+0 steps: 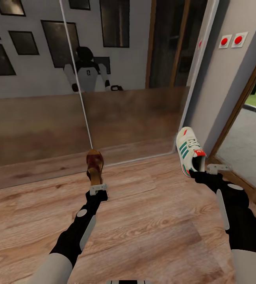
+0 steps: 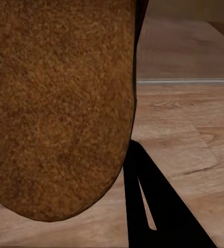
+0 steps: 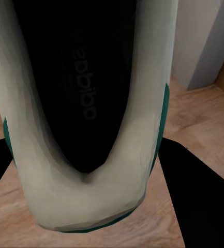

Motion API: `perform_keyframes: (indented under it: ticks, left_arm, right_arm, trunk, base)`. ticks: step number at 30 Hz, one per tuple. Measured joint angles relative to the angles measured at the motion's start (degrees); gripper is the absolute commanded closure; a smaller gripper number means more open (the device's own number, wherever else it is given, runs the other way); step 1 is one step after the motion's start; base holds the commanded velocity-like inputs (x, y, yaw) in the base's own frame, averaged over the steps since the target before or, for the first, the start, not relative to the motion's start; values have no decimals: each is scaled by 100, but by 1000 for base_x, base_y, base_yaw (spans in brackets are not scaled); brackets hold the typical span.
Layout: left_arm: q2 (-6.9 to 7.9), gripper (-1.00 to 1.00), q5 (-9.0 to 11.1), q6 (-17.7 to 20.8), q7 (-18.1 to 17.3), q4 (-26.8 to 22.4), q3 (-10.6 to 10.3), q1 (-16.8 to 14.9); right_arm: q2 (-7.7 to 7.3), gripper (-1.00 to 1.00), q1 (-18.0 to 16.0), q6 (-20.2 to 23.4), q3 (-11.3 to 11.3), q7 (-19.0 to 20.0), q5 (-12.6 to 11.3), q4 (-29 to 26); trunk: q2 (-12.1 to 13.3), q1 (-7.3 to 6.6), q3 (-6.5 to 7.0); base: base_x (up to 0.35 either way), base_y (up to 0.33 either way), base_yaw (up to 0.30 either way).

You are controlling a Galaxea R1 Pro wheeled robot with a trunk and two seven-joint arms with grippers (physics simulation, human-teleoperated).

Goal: Pick up the two gym shoes and the two sandals from the corridor floor and place them onto the hallstand (shoe rack) in the corridor, making sure they are on the rack and not on the floor. Arrange them so the two gym shoes are next to each other and the two sandals are next to each other.

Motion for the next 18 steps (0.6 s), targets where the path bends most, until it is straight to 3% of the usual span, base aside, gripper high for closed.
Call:
perform_keyframes:
  ticks: [6,12,18]
  left_arm:
    - [-1,100,0,0,-1,3,0,0]
    - [0,100,-3,0,-4,0,-1,0]
    - [-1,100,-2,0,-6,1,0,0]
  right_arm:
    - [0,100,0,0,0,0,1,0]
    - [0,100,0,2,0,0,-1,-1]
    - [0,100,0,0,0,-1,-1,0]
  trunk:
    - [0,0,15]
    - [0,0,31]
    - [0,0,48]
  base:
    - [0,-6,296]
    - [0,-174,296]
    - [0,-23,296]
